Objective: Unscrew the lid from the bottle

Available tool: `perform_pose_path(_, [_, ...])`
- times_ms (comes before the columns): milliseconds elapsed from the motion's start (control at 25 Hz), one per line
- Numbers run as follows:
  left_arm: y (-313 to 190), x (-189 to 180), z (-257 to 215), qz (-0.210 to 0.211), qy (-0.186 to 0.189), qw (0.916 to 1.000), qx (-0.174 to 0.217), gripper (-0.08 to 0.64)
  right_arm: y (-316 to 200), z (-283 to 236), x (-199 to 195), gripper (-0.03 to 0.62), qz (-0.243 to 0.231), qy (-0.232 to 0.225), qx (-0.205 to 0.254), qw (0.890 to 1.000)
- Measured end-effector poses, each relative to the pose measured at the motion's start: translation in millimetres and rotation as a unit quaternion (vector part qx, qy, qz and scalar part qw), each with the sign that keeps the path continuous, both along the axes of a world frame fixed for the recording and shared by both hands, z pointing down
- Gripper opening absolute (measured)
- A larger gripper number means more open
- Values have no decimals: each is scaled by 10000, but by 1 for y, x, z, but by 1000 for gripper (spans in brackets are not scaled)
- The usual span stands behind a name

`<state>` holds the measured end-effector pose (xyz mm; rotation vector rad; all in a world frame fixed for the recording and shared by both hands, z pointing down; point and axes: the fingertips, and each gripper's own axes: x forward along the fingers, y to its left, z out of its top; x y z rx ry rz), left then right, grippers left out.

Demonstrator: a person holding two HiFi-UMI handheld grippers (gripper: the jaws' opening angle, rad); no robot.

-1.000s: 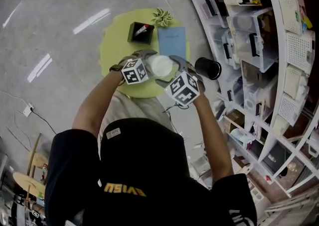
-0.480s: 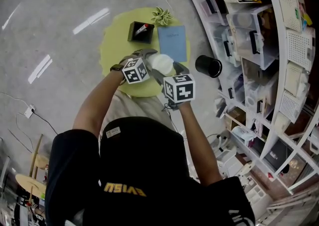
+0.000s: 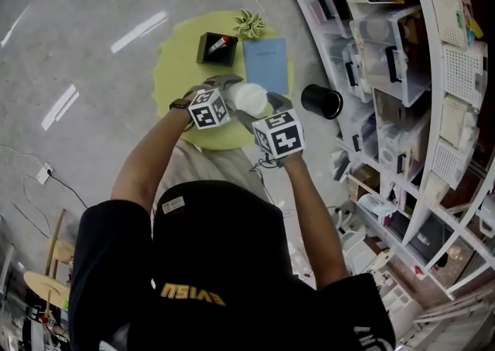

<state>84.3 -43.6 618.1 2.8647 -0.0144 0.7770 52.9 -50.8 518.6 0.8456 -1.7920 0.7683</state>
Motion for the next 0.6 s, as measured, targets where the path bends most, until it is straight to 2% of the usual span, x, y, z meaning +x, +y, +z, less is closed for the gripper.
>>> perform_pose_path(320, [-2,-1,0,-6,21,10000,18,403,1,0,-4,373,-1083,197,-219,9937])
perform_pose_path(600, [-1,-1,2,28,-1,10000,5,403,5,1,-5,373,-2068,291,-295,9775])
